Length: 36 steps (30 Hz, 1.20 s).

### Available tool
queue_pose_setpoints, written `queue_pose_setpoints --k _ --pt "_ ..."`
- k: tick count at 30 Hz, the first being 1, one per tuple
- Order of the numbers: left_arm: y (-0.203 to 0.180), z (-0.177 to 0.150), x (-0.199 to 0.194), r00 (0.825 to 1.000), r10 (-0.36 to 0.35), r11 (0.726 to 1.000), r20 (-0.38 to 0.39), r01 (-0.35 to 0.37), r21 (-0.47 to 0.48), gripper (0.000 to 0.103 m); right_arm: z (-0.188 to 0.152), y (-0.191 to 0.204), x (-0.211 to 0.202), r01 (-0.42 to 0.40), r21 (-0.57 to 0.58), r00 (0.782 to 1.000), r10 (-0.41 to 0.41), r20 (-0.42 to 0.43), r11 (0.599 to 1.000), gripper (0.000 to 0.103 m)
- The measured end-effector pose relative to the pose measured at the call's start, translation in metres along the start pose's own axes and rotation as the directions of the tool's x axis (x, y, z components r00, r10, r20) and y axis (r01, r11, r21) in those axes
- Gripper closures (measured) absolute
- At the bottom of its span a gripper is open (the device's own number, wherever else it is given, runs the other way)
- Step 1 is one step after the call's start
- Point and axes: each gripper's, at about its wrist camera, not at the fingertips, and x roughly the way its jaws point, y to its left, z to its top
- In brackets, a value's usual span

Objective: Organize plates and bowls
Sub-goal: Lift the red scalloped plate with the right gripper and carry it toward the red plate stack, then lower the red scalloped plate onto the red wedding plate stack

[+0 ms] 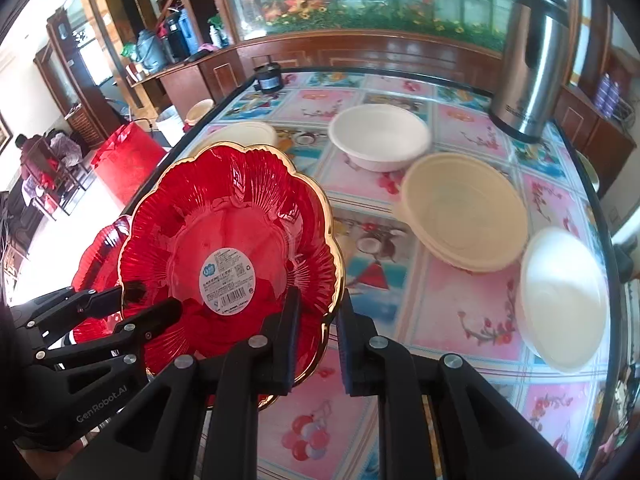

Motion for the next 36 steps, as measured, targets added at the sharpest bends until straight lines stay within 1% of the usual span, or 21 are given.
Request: queue_pose_setpoints --k 10,19,28,36 --pt "0.03 -0.005 -0.008 0.999 0.041 0.997 0.013 -0.04 -0.065 0.062 0.011 0.029 0.011 -0.038 -0.058 0.999 0.038 -0.005 0.998 0.088" --pt "0.062 -0.01 -0.011 0.997 0.07 0.99 0.008 -0.069 -0.122 0.062 0.019 0.054 0.024 -0.067 -0.097 0.998 0.066 -0.018 0.993 0.088" --pt "0.107 -0.02 -0.014 0.994 0.106 0.974 -0.012 -0.106 -0.201 0.062 0.025 0.093 0.042 -0.108 -0.149 0.994 0.102 -0.047 0.983 0.088" --pt "0.143 -0.03 -0.008 0.991 0.128 0.954 -0.05 -0.136 -0.269 0.062 0.027 0.132 0.062 -0.145 -0.199 0.987 0.128 -0.097 0.969 0.088"
